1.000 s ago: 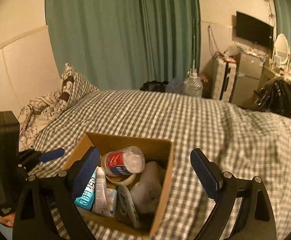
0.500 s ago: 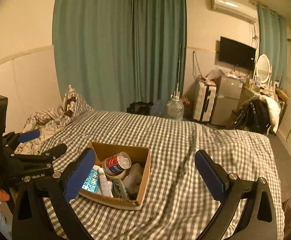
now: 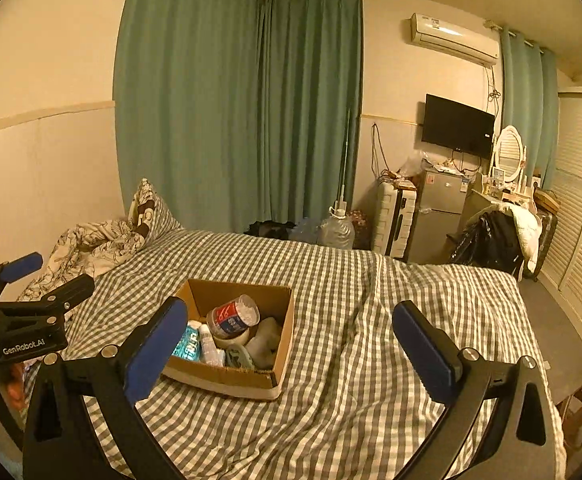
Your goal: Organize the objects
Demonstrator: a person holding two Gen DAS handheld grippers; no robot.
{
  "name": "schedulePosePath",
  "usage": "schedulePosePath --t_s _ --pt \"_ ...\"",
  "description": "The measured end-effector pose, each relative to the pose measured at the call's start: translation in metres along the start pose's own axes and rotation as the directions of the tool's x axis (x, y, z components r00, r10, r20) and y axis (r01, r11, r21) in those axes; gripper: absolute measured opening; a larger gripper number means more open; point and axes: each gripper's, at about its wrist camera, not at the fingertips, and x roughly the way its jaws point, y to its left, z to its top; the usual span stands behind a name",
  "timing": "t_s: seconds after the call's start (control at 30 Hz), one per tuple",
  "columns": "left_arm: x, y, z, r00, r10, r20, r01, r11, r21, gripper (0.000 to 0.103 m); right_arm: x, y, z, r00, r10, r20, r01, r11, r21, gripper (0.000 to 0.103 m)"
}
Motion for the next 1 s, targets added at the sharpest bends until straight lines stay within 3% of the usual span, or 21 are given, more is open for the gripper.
schedulePosePath --t_s 0.27,0.43,1.0 --pt "0.012 -0.005 -0.055 0.999 0.032 -0.023 -0.033 0.999 -0.015 0.103 0.031 0.001 -0.064 1.0 -0.009 -0.009 0.01 1.0 0.012 0.103" --pt "0.016 -0.014 -0.07 0.999 0.034 -0.033 -0.034 0.999 0.017 0.103 0.056 0.002 -0.094 0.996 -0.006 -0.084 0.007 1.0 0.014 0.103" --pt "0.023 -0.015 -0.079 0.998 0.029 -0.064 -0.027 0.999 0.026 0.103 0.055 0.005 -0.094 0.996 -0.006 -0.084 0.007 1.0 0.009 0.103"
